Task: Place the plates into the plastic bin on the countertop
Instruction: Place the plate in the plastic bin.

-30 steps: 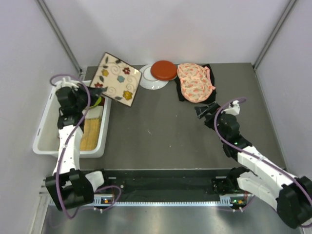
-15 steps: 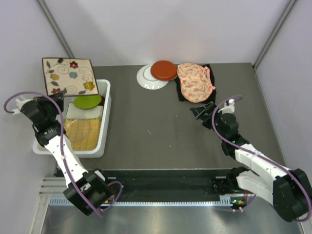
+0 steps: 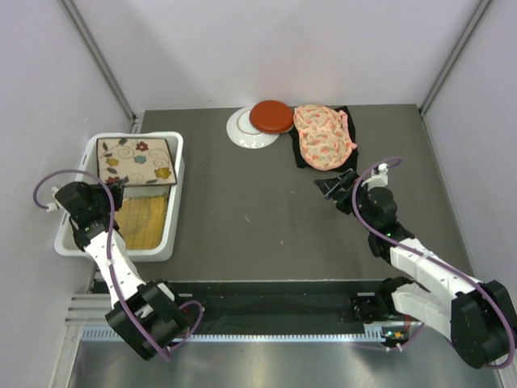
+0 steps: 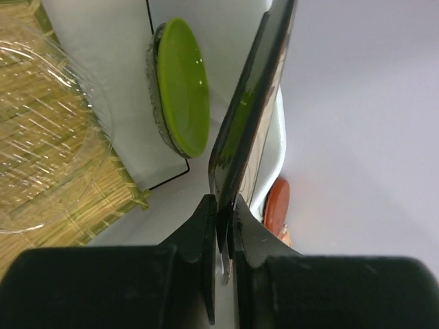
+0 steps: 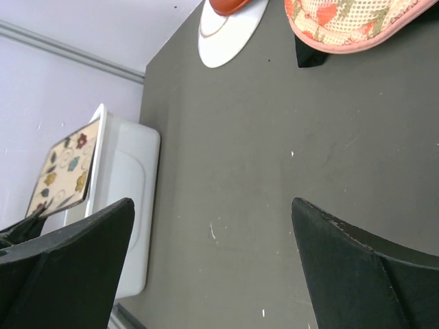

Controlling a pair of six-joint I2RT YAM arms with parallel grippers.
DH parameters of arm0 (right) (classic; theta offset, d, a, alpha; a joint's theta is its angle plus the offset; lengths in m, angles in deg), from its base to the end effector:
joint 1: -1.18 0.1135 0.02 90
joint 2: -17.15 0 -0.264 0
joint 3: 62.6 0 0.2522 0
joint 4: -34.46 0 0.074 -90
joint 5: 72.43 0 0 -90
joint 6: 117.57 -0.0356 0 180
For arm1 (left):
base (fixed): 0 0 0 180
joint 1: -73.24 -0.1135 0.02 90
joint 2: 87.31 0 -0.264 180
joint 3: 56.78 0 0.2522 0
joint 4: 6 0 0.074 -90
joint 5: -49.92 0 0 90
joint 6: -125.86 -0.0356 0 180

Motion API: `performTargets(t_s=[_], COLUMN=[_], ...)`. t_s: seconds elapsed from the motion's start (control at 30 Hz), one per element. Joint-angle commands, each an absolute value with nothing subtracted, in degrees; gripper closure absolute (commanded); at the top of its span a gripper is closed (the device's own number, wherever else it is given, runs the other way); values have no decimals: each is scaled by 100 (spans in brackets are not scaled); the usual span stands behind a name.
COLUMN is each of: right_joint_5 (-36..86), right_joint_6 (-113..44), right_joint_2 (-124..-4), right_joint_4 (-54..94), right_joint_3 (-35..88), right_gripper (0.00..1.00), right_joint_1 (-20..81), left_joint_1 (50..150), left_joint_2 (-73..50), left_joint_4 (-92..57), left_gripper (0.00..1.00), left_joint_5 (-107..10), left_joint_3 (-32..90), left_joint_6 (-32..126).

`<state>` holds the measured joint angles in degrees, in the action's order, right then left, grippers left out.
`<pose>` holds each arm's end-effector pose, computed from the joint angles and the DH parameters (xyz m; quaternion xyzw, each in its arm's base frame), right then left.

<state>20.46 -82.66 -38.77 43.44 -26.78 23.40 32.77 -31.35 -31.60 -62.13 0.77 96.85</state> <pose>0.1997 0.0835 0.2244 0.2031 0.7450 0.4119 0.4838 0.1776 0.1340 0.2957 -0.5714 0.6017 -0.2530 0.4974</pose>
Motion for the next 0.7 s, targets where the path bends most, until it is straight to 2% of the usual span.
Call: performTargets(t_s=[0.0, 0.67], right_joint_5=[2152, 2354], right_joint_6=[-8180, -8242], right_joint_2=[-3901, -4270], right_joint_4=[4637, 4882], right_joint_3=[-2608, -2555], right_gripper=[4, 4], right_joint_1=[2245, 2237], left_joint_1=[3272, 3246], left_joint_2=[-3564, -2562], left_joint_4=[-1712, -1677], left_gripper=[100, 100], left_joint_5=[-6215, -6109], left_joint_3=[251, 154], left_joint_6=[9677, 8534])
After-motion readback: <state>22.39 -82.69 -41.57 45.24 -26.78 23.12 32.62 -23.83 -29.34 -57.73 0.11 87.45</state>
